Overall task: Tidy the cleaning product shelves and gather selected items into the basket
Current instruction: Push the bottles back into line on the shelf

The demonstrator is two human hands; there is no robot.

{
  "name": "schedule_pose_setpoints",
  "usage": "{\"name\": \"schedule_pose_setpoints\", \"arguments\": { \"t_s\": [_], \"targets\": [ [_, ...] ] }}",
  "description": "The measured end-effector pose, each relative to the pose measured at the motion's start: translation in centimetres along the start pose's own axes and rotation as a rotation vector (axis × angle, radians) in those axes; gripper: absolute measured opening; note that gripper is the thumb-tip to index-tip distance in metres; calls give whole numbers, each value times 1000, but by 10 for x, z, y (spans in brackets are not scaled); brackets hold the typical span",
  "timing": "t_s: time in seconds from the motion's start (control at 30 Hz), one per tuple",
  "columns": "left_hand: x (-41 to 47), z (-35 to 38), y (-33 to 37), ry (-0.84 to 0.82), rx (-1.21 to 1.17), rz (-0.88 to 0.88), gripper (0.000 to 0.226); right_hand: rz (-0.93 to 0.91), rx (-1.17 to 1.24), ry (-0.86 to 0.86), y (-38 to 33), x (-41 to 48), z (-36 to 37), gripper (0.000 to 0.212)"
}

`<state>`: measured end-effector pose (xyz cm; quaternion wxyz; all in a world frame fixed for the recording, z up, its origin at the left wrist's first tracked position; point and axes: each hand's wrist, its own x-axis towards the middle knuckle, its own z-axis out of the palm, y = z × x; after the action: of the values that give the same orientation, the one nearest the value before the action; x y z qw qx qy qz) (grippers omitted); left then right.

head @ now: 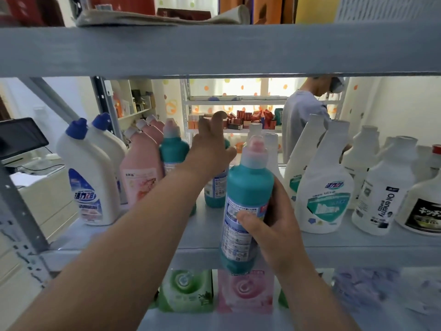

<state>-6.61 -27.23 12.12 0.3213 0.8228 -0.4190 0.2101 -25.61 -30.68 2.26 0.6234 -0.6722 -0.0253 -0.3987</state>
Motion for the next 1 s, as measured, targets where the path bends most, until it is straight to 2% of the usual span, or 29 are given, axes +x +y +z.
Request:
{"name": "schedule_pose_setpoints", "arguments": {
  "t_s": [0.33,0.47,0.6,0.73,0.87,1.0],
  "targets": [
    [-76,-60,-10,21,-219,83,86,-31,-43,66,7,-3,27,73],
    [-104,-88,-33,149,-151,69,83,-50,-62,55,10,-2,45,71],
    [-120,-117,-59,104,-206,-1,83,-46,-94,57,16,7,66,74],
    [-131,-128,-93,214,-167,4,85,-4,-160,66,23,24,89,77],
    [-146,-115,-127,307,-438,-170,97,25,-220,80,32,40,107,73],
    [-171,-85,-152,259,-640,-264,79,82,-254,86,38,51,124,68]
  ]
}}
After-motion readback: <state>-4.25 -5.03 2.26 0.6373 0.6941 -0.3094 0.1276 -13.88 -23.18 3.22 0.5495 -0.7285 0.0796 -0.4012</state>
